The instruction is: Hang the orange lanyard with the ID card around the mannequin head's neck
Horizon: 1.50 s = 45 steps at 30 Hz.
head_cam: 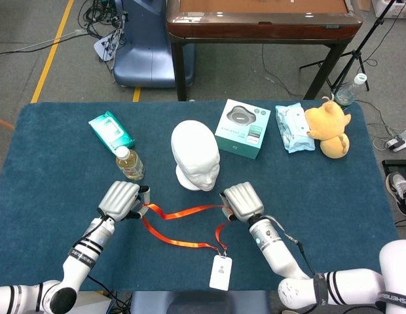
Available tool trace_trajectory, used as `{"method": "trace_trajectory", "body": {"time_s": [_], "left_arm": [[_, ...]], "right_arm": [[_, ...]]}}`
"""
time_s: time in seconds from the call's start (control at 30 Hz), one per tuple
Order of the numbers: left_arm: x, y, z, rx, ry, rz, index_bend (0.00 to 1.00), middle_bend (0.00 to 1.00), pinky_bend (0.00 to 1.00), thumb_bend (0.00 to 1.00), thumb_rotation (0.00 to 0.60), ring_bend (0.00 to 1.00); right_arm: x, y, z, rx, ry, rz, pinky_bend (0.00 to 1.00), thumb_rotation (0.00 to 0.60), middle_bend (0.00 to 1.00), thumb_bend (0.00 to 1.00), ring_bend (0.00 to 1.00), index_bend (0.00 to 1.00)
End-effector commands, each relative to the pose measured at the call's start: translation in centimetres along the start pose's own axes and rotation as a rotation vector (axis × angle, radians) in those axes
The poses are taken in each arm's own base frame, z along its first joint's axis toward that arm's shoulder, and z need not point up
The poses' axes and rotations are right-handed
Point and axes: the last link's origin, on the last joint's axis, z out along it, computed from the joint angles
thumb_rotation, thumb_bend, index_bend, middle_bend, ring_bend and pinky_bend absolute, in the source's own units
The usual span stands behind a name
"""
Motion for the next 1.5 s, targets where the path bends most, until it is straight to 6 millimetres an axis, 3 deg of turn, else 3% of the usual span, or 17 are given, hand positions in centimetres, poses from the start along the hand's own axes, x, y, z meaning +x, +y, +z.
{"method": "trace_trajectory", "body": {"time_s": [0.03, 0.3, 0.5, 0.87, 1.13, 1.5], "left_arm": [[2.3, 1.2, -1.2, -0.056, 0.056, -0.025, 0.61, 1.00, 1.00, 0.36, 0.600, 1.00], [6.4, 3.8, -2.0, -0.145, 0.155, -0.038, 0.61, 1.00, 1.00, 0.36, 0.600, 1.00], [9.3, 5.2, -1.2, -0.162, 0.204, -0.028, 0.61, 1.00, 1.00, 0.36, 0.600, 1.00], [13.5, 5.8, 0.9, -0.118, 0.246, -0.049, 0.61, 1.00, 1.00, 0.36, 0.600, 1.00], [15.1, 6.3, 3.7, -0.070, 0.260, -0.043, 0.61, 1.00, 1.00, 0.36, 0.600, 1.00], [15.8, 5.3, 7.4, 0.027, 0.269, -0.070, 0.61, 1.00, 1.00, 0.36, 0.600, 1.00]], "right_arm": [[2.4, 1.0, -2.0, 0.011, 0.074, 0.028, 1.00, 0.600, 0.87, 0.40, 0.89, 0.66], [5.9, 2.1, -4.2, 0.032, 0.178, 0.067, 1.00, 0.600, 0.87, 0.40, 0.89, 0.67], [8.0, 2.4, -4.9, 0.031, 0.243, 0.081, 1.00, 0.600, 0.87, 0.40, 0.89, 0.67], [11.6, 3.1, -4.8, 0.000, 0.357, 0.123, 1.00, 0.600, 0.87, 0.40, 0.89, 0.67], [13.1, 4.0, -3.3, -0.056, 0.395, 0.145, 1.00, 0.600, 0.87, 0.40, 0.89, 0.67], [13.8, 6.0, -1.6, -0.162, 0.425, 0.174, 1.00, 0.600, 0.87, 0.40, 0.89, 0.67]]}}
